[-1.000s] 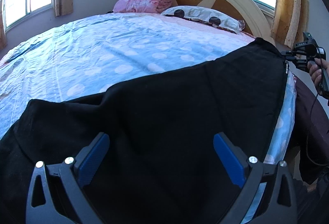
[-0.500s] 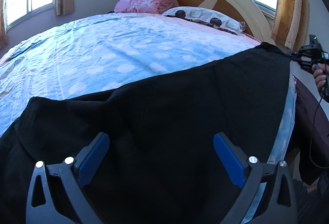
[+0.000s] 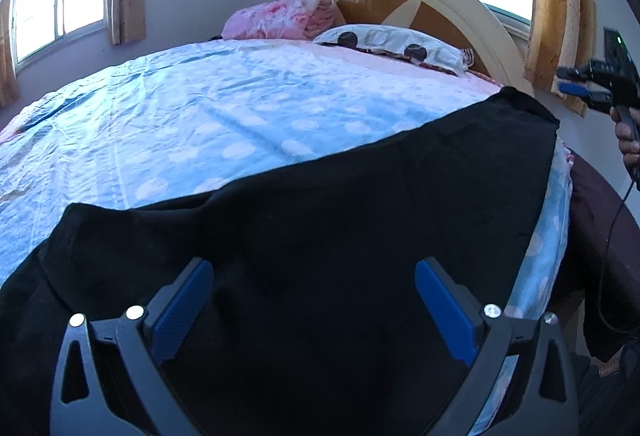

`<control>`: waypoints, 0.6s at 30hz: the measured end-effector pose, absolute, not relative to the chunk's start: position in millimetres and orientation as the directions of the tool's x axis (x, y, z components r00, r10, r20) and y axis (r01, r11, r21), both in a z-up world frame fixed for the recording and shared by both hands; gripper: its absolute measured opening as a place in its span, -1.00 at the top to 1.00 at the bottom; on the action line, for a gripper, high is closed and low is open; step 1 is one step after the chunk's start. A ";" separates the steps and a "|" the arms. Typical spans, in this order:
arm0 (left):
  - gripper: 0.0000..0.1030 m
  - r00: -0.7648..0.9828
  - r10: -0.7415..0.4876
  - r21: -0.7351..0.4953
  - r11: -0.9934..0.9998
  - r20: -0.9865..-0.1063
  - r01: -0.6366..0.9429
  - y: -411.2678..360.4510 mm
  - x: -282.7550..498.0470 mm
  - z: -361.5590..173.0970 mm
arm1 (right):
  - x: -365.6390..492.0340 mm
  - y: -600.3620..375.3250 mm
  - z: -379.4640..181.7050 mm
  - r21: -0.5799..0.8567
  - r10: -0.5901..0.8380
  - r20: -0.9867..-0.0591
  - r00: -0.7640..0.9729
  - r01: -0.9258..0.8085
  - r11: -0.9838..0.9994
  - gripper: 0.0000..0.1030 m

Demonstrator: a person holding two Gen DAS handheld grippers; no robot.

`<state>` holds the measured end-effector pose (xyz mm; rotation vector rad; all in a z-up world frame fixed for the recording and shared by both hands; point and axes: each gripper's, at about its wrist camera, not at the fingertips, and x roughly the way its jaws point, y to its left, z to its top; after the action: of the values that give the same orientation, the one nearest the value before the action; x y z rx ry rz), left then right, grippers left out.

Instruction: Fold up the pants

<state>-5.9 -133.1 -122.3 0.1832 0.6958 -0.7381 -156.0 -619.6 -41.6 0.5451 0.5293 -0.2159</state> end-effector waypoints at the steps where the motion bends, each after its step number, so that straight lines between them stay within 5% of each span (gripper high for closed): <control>1: -1.00 0.526 -0.555 -0.083 0.734 -0.645 0.674 -134.4 -6.6 -123.6 | -144.9 -608.2 -44.3 0.441 -0.005 -0.530 0.848 0.281 0.852 0.23; 9: -1.00 0.532 -0.519 -0.058 0.750 -0.669 0.658 -134.5 -7.8 -131.7 | -93.0 -578.4 -121.7 0.496 0.175 -0.675 0.716 0.265 0.827 0.23; 14: -1.00 0.560 -0.473 0.008 0.759 -0.680 0.651 -147.0 -14.2 -126.1 | -114.4 -592.8 -119.2 0.573 0.216 -0.608 0.764 0.235 0.785 0.22; 18: -1.00 0.559 -0.524 -0.019 0.740 -0.642 0.672 -164.6 -21.8 -109.1 | -157.7 -620.6 -89.6 0.595 0.086 -0.498 0.863 0.268 0.757 0.22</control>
<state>-21.8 -164.6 -109.1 0.2397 0.6724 -0.7127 -157.7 -620.6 -89.6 0.7126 0.5313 -0.1049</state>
